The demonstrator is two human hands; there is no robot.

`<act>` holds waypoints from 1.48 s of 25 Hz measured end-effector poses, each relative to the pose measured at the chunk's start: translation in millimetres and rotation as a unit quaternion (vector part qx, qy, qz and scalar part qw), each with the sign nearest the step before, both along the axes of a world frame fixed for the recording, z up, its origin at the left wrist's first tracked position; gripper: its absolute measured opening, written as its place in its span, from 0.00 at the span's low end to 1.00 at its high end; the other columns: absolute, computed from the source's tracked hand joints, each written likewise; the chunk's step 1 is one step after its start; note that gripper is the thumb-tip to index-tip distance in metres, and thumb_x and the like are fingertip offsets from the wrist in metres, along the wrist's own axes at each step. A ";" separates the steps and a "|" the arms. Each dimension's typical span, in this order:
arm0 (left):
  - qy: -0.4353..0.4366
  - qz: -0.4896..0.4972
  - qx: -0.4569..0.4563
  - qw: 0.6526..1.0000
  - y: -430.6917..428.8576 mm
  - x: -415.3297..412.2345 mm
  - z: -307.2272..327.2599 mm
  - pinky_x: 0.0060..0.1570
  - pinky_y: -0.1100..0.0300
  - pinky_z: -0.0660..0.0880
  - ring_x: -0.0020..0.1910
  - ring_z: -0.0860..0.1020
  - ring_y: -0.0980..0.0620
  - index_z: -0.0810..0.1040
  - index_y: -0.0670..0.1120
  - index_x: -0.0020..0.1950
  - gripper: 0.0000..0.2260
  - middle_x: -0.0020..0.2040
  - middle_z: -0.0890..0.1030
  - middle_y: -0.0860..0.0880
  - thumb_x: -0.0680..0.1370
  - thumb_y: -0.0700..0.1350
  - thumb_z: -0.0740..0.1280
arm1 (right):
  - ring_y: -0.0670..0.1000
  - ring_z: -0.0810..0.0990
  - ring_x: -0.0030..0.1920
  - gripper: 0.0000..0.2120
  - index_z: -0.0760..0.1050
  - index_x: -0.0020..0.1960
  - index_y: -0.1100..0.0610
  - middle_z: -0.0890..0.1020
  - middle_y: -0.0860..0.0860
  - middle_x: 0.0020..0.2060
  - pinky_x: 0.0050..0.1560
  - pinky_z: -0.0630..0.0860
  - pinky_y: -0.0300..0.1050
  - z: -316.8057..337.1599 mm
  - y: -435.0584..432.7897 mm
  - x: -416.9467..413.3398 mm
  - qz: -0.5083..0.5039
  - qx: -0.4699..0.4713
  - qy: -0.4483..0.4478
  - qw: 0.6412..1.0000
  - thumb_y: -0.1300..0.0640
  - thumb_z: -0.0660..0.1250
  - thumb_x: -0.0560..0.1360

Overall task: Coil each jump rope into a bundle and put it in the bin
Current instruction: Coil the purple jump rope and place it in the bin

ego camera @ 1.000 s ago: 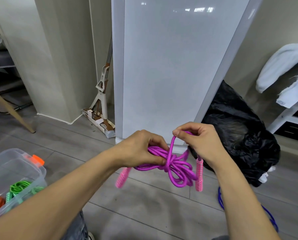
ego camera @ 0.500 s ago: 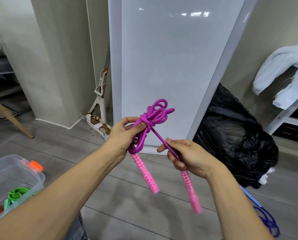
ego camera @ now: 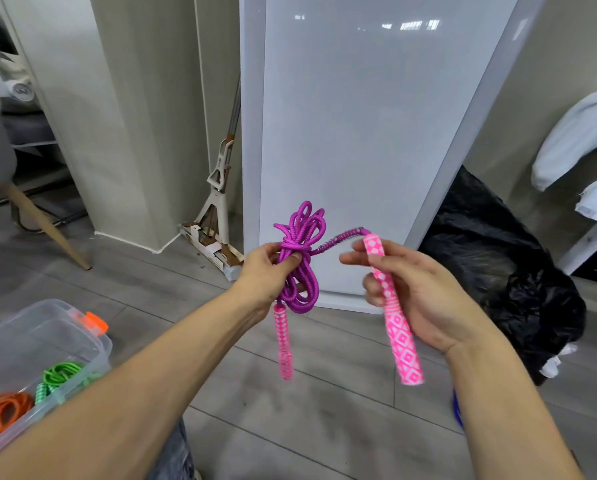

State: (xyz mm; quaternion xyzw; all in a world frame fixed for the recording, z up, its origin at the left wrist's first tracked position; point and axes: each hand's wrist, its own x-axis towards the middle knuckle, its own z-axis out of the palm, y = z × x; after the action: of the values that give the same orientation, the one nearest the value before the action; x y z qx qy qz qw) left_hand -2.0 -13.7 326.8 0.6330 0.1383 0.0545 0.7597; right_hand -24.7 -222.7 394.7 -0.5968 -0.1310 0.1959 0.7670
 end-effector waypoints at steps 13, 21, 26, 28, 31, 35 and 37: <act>-0.052 -0.073 0.126 0.988 -7.7 -11.8 8.3 0.57 0.51 0.79 0.51 0.84 0.49 0.75 0.43 0.60 0.13 0.53 0.84 0.45 0.77 0.40 0.71 | 0.45 0.73 0.27 0.04 0.73 0.51 0.57 0.77 0.55 0.35 0.29 0.72 0.36 -8.2 36.7 -5.8 -0.257 -0.117 -0.207 0.937 0.57 0.64 0.83; -0.090 -0.073 0.217 0.969 -11.3 -16.1 15.2 0.52 0.58 0.79 0.48 0.82 0.59 0.76 0.49 0.59 0.12 0.51 0.84 0.54 0.77 0.48 0.71 | 0.45 0.77 0.25 0.06 0.70 0.52 0.57 0.77 0.51 0.36 0.30 0.74 0.38 -15.8 43.4 -6.0 -0.372 -0.121 -0.240 0.888 0.55 0.64 0.83; -0.100 -0.062 0.256 0.959 -5.1 -13.1 15.2 0.56 0.49 0.79 0.51 0.83 0.56 0.77 0.48 0.61 0.15 0.52 0.84 0.54 0.76 0.50 0.71 | 0.45 0.80 0.27 0.08 0.69 0.53 0.59 0.79 0.54 0.39 0.31 0.75 0.39 -20.0 46.5 -7.9 -0.402 -0.130 -0.236 0.875 0.53 0.64 0.83; -0.109 -0.056 0.261 0.957 -1.9 -11.5 16.4 0.56 0.47 0.79 0.51 0.83 0.55 0.77 0.48 0.61 0.15 0.52 0.85 0.53 0.76 0.50 0.72 | 0.46 0.81 0.27 0.09 0.69 0.52 0.58 0.79 0.54 0.38 0.32 0.76 0.41 -22.2 46.6 -6.5 -0.409 -0.143 -0.237 0.870 0.53 0.64 0.83; -0.103 -0.045 0.262 0.959 0.0 -9.6 16.1 0.55 0.48 0.80 0.49 0.83 0.54 0.78 0.47 0.60 0.15 0.50 0.85 0.53 0.76 0.50 0.72 | 0.48 0.83 0.28 0.10 0.68 0.50 0.57 0.81 0.60 0.39 0.32 0.76 0.39 -25.5 47.2 -5.0 -0.421 -0.136 -0.209 0.872 0.52 0.64 0.83; -0.100 -0.020 0.241 0.965 -2.5 -11.8 13.3 0.53 0.48 0.81 0.47 0.84 0.55 0.79 0.46 0.58 0.14 0.49 0.85 0.53 0.75 0.50 0.73 | 0.49 0.84 0.29 0.10 0.67 0.51 0.57 0.82 0.50 0.32 0.33 0.77 0.42 -26.9 55.3 -10.3 -0.434 -0.144 -0.209 0.864 0.52 0.64 0.82; -0.103 0.002 0.246 0.964 -1.9 -12.2 11.7 0.51 0.49 0.81 0.46 0.84 0.55 0.79 0.47 0.57 0.13 0.48 0.85 0.53 0.75 0.50 0.72 | 0.48 0.85 0.29 0.10 0.66 0.52 0.59 0.82 0.48 0.32 0.31 0.76 0.39 -29.6 60.0 -12.9 -0.424 -0.144 -0.223 0.866 0.54 0.64 0.82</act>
State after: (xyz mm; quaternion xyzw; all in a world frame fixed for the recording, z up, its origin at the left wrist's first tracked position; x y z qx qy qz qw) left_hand -14.2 -15.6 338.5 0.7911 0.0427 0.1534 0.5906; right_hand -37.7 -162.7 365.1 -0.7265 -0.0037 -0.2697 0.6320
